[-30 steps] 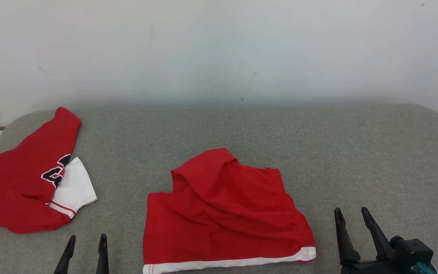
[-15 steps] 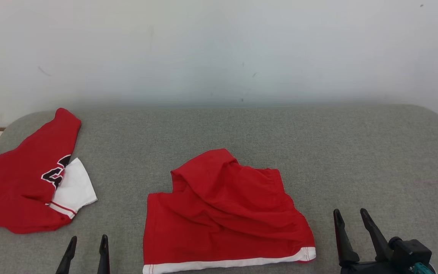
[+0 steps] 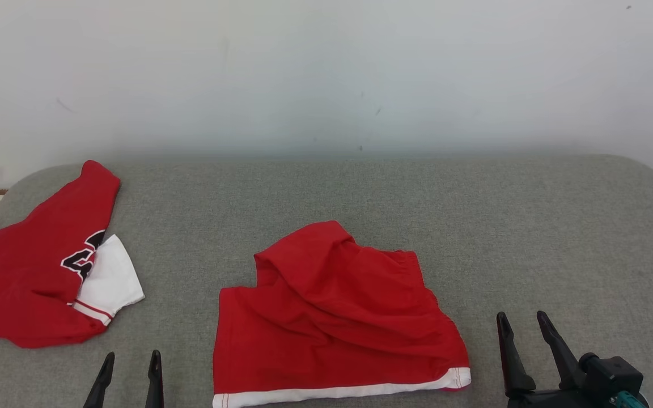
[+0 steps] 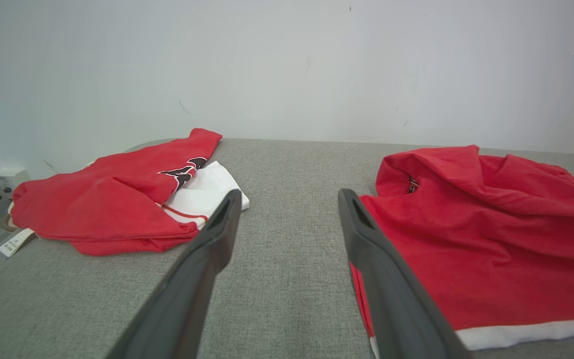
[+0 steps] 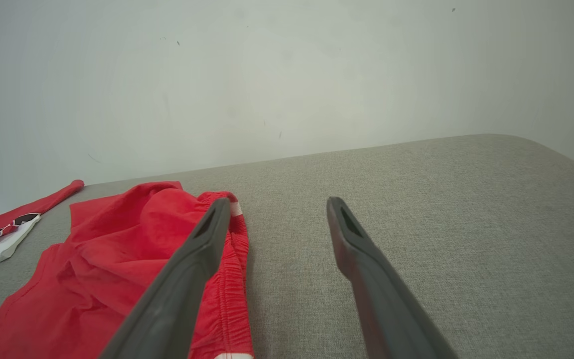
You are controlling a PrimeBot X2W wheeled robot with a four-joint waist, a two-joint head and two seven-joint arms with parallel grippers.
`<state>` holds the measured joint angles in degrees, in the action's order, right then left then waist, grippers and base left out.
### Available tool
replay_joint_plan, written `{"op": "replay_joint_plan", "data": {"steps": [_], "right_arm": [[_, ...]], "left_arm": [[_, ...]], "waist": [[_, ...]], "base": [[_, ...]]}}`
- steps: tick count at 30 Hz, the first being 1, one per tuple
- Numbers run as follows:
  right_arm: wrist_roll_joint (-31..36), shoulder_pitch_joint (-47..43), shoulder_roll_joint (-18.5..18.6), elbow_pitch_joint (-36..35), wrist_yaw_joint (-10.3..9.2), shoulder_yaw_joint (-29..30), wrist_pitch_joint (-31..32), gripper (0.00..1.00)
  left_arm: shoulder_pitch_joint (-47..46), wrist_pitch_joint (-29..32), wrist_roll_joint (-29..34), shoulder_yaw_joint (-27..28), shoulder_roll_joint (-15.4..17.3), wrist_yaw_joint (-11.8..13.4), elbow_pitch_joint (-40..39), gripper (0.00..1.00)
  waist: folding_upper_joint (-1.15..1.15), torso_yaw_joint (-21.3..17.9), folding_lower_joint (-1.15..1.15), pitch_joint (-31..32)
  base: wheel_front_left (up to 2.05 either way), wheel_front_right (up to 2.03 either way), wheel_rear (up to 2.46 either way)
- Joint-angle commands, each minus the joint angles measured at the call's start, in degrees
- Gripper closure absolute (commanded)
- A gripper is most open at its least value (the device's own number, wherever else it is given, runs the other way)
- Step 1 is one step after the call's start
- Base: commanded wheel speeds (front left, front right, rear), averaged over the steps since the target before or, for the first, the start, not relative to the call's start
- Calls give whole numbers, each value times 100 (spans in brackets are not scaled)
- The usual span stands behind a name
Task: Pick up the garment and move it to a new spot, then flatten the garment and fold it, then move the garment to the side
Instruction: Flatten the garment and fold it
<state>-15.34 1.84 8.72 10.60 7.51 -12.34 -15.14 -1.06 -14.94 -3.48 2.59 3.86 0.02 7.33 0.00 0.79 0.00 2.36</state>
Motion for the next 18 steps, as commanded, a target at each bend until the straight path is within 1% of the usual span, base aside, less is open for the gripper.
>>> {"op": "replay_joint_plan", "data": {"steps": [1, 11, 14, 18], "right_arm": [[11, -5, 11, 7, -4, -5, -10, 0], [1, 0, -1, 8, -4, -38, -11, 0], [-273, -3, -59, 46, -3, -181, -10, 0], [-453, 168, 183, 68, -4, -649, 99, 0]], "left_arm": [[99, -30, 14, 7, 8, -20, -14, 0], [106, -30, -38, 36, -3, -27, -11, 0], [105, -30, -308, 22, -38, -134, 60, 0], [73, -30, -528, -222, -61, -360, 308, 0]], "waist": [[0, 2, 0, -2], [0, -4, 0, -7], [0, -1, 0, -3], [0, -8, 0, -13]], "base": [[0, 0, 0], [0, 0, 0], [0, 0, 0], [0, 0, 0]]}}
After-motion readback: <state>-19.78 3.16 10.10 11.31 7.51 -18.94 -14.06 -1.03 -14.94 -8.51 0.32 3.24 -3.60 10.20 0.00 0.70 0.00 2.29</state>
